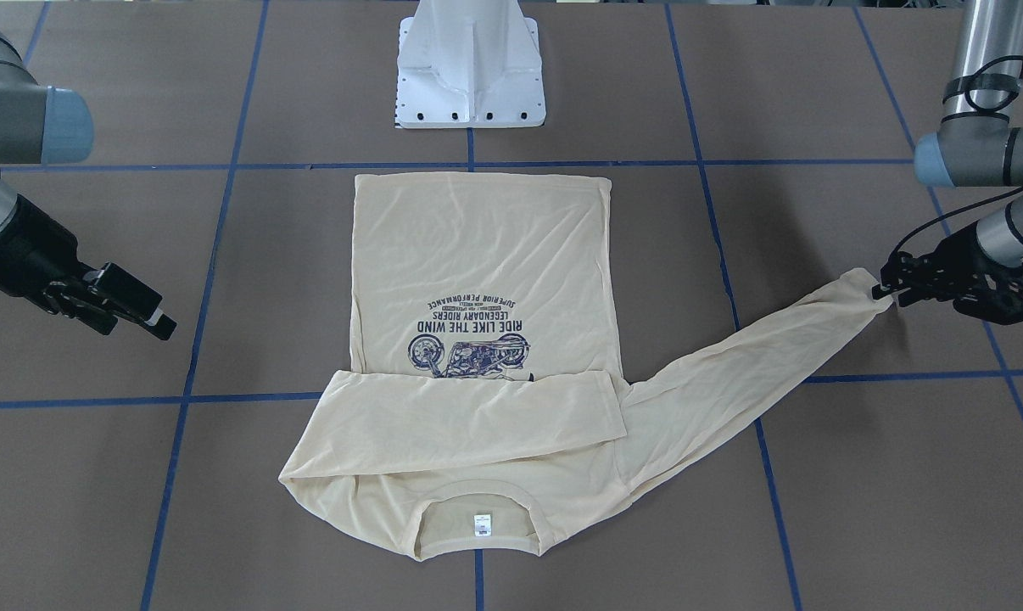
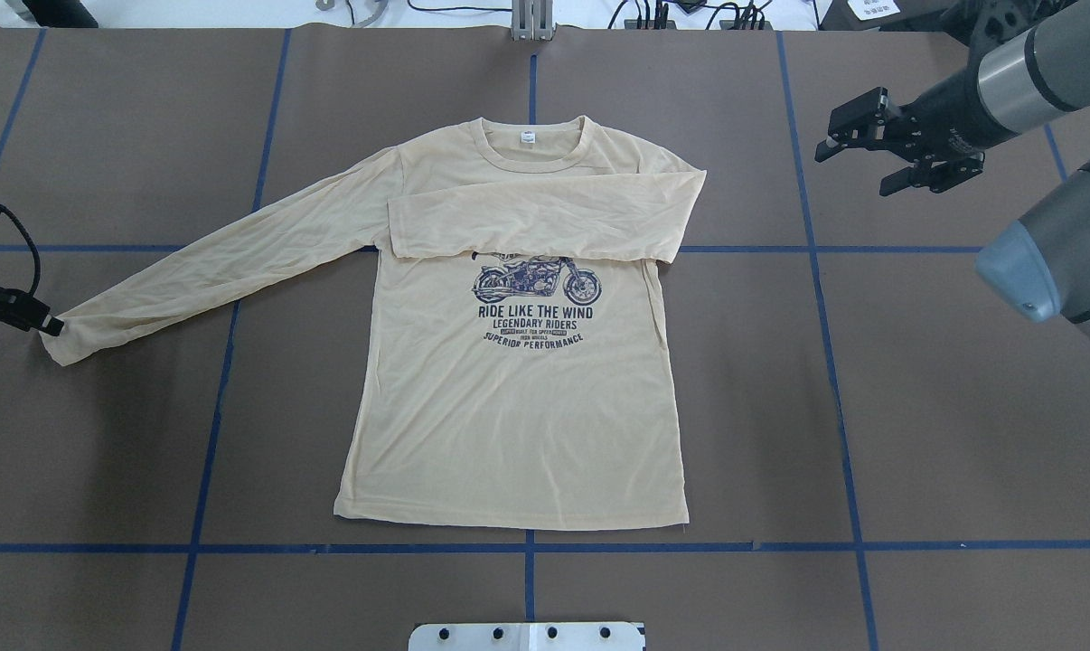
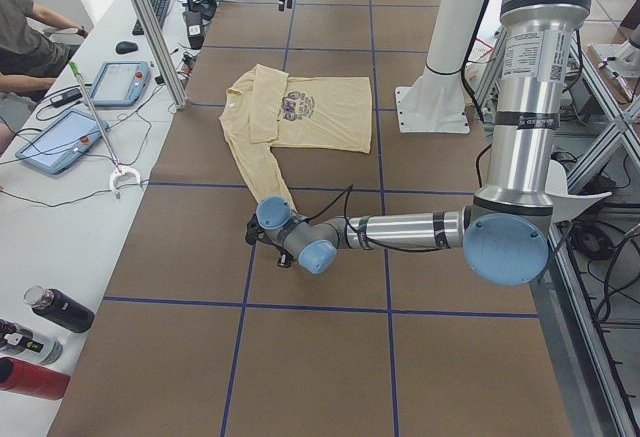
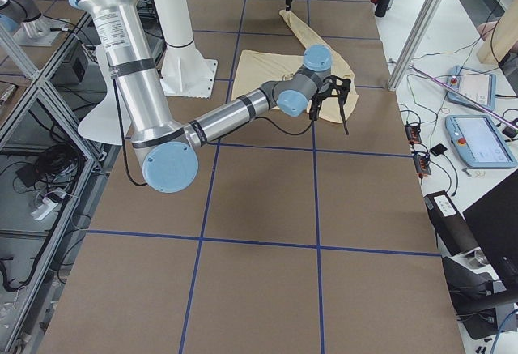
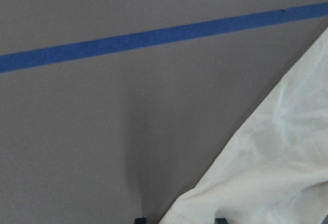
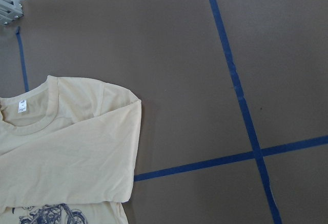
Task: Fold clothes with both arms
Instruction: 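Lower the left gripper to the cuff of the other sleeve and grasp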
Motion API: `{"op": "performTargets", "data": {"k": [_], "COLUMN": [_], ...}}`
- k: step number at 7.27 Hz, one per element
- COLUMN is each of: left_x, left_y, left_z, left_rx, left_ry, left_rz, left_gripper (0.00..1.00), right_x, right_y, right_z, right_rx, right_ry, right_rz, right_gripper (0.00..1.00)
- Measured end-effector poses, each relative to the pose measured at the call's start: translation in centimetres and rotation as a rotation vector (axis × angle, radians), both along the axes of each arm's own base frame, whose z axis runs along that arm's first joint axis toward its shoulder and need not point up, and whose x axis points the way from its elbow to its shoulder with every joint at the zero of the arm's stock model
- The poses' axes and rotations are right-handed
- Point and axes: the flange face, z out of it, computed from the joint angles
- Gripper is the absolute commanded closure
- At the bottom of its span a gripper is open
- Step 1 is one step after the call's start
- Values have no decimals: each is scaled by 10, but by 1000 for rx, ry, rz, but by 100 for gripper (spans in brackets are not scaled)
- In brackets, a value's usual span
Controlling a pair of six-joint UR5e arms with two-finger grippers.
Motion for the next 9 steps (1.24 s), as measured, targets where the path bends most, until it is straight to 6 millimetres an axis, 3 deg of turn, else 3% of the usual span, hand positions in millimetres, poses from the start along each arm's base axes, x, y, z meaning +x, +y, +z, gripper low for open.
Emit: {"op": "performTargets", "data": {"k": [9], "left_x": [2], "left_y": [0], "left_z": [2], "left_rx": [-12], "left_ry": [-2], "left_rz": [-1], "left_gripper": [53], "right_x": [-1], "right_y": [0], "right_z": [-3], "right_rx": [4], "right_ry": [-3], "right_rz": [-3], "right_gripper": [1]}}
